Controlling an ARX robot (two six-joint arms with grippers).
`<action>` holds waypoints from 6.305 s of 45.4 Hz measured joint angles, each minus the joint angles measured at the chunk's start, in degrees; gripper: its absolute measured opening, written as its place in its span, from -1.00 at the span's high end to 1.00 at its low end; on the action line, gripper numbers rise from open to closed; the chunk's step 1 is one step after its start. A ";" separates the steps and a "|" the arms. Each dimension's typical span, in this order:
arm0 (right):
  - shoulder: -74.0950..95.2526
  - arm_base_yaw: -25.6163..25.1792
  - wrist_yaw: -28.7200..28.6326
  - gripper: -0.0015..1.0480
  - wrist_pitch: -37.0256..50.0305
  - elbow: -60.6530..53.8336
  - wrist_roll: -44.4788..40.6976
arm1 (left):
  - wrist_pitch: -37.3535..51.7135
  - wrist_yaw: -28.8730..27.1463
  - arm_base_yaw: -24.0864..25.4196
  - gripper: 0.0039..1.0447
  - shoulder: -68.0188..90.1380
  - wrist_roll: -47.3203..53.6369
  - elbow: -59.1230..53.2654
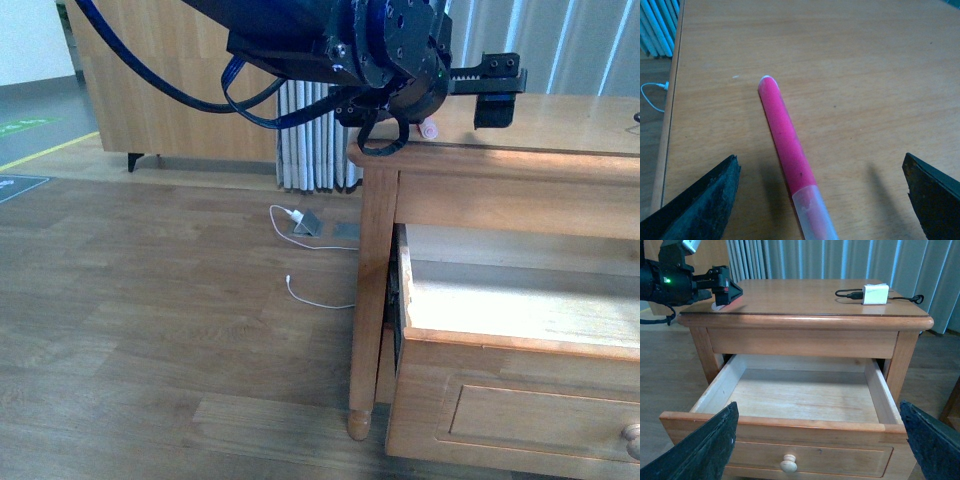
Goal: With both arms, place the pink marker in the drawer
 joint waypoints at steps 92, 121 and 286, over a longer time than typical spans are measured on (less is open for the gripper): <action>0.00 0.00 0.00 -0.84 0.00 0.00 -0.02 | 4.94 24.00 0.59 0.73 -26.18 20.41 -41.70; 0.00 0.00 0.00 -0.84 0.00 0.00 -0.02 | 3.21 17.90 -5.38 0.73 -8.17 19.32 -27.78; 0.00 0.02 0.04 -0.84 0.02 -0.07 -0.07 | -5.18 5.97 30.88 0.28 -135.97 5.75 -117.83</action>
